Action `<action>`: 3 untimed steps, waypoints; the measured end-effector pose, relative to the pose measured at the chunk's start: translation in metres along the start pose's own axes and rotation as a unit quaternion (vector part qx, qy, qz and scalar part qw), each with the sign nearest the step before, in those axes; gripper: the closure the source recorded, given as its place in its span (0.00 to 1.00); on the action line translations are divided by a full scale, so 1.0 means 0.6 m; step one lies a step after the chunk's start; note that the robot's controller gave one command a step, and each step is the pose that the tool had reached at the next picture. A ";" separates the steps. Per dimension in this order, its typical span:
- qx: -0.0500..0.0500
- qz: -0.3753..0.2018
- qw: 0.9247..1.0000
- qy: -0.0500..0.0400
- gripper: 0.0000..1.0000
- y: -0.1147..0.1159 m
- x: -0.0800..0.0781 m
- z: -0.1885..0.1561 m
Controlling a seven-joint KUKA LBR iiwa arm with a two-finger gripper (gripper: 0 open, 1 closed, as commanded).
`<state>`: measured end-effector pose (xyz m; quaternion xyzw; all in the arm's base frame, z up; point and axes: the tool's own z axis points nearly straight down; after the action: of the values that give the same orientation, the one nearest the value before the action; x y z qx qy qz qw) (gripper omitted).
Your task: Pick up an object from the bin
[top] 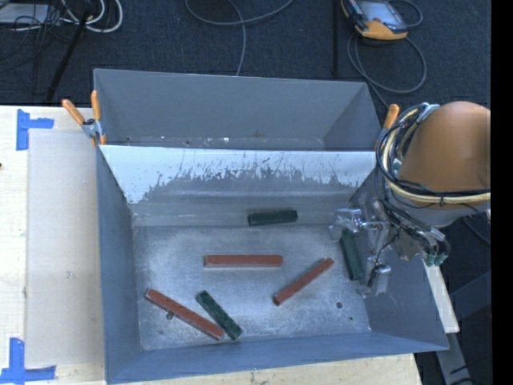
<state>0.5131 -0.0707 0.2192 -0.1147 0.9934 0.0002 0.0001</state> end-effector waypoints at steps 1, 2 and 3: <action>-0.001 -0.151 0.989 0.001 0.00 0.056 -0.082 0.253; 0.000 -0.152 0.988 -0.001 1.00 0.055 -0.084 0.248; 0.001 -0.174 0.985 -0.003 1.00 0.060 -0.096 0.036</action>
Offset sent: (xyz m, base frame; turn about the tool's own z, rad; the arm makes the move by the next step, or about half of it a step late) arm 0.0403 0.0424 -0.1492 -0.3041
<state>0.5609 -0.0227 0.1975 -0.2862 0.9582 -0.0007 0.0031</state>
